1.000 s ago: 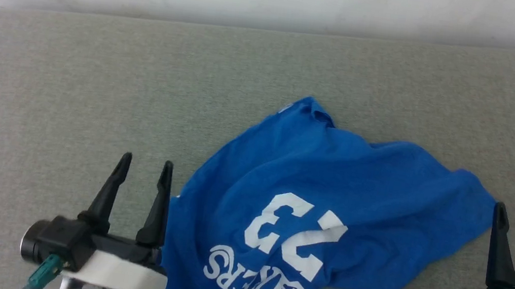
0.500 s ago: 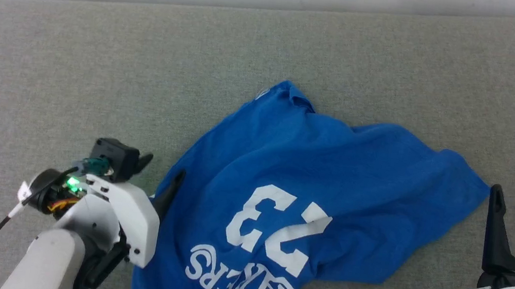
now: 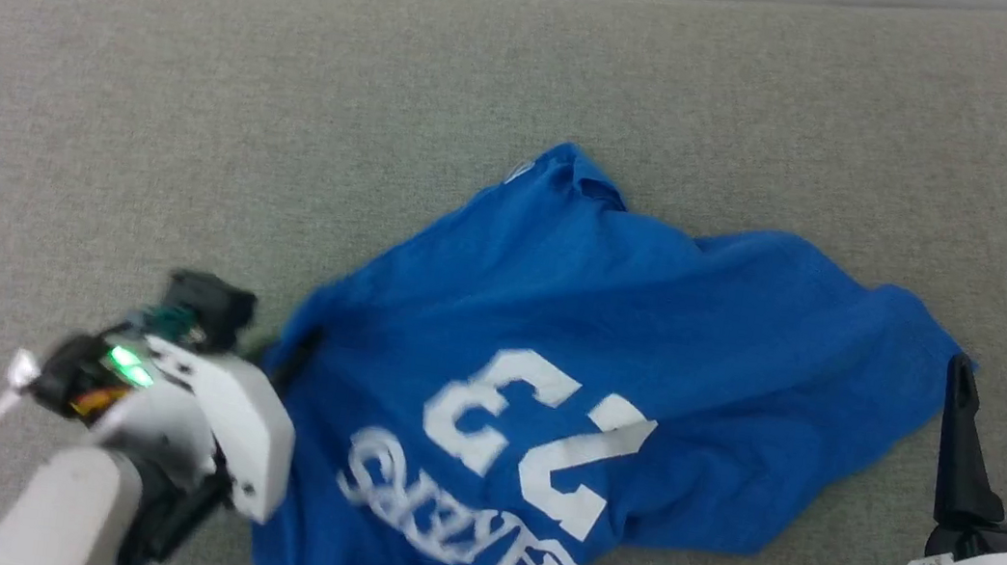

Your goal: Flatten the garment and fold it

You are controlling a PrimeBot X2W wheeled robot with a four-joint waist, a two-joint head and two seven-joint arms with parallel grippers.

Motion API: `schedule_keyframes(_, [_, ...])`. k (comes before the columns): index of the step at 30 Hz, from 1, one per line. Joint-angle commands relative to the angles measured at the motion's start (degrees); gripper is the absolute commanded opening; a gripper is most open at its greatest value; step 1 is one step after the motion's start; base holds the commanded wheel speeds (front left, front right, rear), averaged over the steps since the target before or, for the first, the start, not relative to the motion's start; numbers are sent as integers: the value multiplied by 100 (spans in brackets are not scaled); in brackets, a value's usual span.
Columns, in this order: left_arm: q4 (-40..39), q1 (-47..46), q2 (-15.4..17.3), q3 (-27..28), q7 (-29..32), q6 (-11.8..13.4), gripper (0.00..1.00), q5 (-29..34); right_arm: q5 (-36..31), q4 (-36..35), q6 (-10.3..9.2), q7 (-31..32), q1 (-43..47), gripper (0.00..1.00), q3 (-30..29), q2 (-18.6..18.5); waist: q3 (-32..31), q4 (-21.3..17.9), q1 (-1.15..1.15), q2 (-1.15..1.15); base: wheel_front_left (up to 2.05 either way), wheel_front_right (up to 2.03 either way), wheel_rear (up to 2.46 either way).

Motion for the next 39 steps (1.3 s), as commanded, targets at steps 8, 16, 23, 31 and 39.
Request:
schedule_keyframes(8, [-206,-993,474,512,-1092,959,0,1371,2,17,-4,-35,-161,100,-22,16,35,114,-1,0,0,0,0])
schedule_keyframes(16, [-288,-862,-353,-641,-1219,767,0,1433,41,132,-4,-42,-183,100,128,16,68,188,-1,0,0,0,0])
schedule_keyframes(23, [458,-641,-932,-1190,-1323,562,100,1114,24,189,-4,6,-200,100,188,16,52,239,-1,0,0,0,0])
schedule_keyframes(31, [128,-619,-1054,-357,-1470,608,100,74,3,226,-4,24,-160,100,170,16,-2,363,-1,0,0,0,0])
schedule_keyframes(39, [353,-1030,-271,-43,-948,412,100,129,-34,179,-4,98,-236,100,281,16,135,421,-1,0,0,0,0])
